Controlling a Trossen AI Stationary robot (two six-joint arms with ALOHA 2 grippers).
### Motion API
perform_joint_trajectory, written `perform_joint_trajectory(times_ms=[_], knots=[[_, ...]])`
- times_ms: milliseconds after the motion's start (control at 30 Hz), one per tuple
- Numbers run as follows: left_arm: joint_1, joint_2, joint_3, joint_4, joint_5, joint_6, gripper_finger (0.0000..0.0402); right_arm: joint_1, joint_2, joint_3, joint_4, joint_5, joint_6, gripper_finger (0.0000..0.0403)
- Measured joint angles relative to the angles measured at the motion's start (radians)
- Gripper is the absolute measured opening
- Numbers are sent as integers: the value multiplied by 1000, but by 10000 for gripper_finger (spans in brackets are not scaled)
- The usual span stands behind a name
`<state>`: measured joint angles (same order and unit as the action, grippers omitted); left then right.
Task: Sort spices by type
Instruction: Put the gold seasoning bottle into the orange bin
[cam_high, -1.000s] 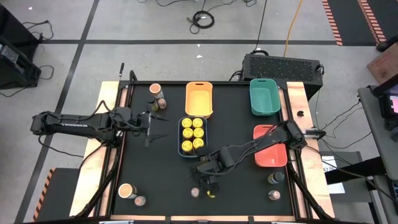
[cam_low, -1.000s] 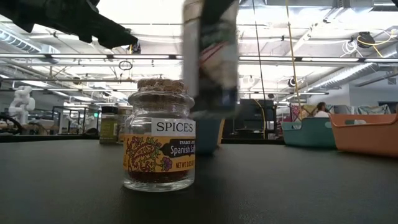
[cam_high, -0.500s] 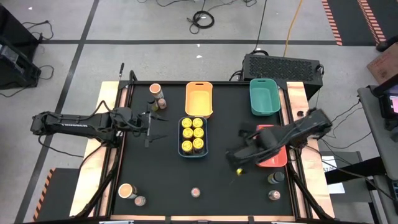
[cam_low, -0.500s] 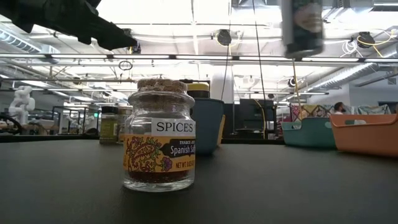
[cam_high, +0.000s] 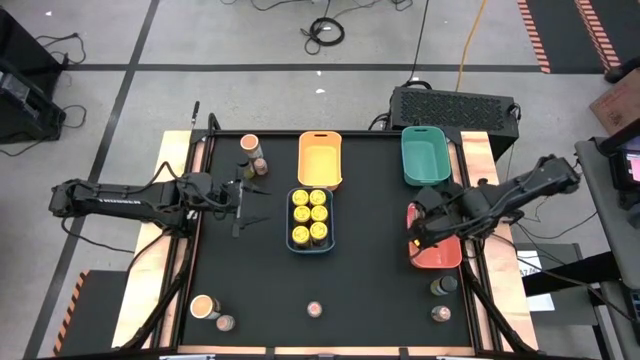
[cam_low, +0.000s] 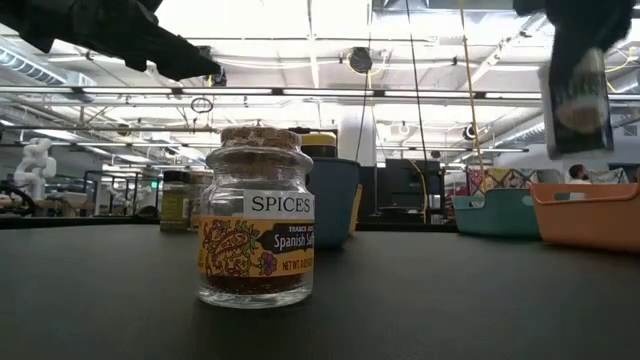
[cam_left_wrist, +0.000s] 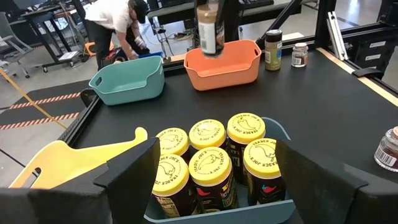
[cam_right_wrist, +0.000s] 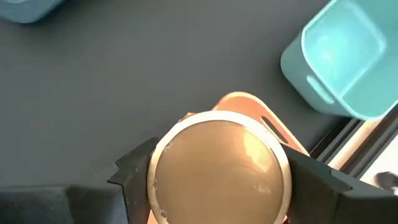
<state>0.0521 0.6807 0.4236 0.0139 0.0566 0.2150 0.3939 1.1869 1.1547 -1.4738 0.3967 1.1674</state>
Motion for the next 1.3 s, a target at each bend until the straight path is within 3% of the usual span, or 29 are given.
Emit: perform_joint_trajectory(times_ms=[233,533,1100,1300], knots=[[0,0,0,0,0,0,322,-35,-78,-205,80,-1,40,260],[0,0,0,0,0,0,322,-83,-82,-342,211,-24,-26,260],[0,0,0,-1,0,0,322,-185,-82,-361,277,-63,-161,262],[0,0,0,-5,0,0,322,-186,-82,-361,287,-69,-166,295]])
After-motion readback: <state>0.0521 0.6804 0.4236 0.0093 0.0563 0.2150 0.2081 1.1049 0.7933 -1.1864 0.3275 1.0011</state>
